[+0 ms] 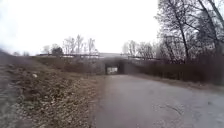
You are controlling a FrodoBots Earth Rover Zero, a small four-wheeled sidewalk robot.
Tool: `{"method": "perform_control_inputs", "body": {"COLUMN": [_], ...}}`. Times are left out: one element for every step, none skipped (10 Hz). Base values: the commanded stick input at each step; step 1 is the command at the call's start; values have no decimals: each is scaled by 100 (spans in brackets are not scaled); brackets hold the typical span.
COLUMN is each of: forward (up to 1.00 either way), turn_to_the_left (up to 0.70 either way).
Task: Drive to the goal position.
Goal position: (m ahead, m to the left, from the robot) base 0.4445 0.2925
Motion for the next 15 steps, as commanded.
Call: {"method": "perform_control_inputs", "body": {"forward": [0, 0, 0, 0, 0, 0, 0, 0, 0, 0, 0, 0, 0, 4, 8], "turn_to_the_left": [-45, -45, -45, -45, -45, -45, -45, -45, -45, -45, -45, -45, -45, -39, -32]}}
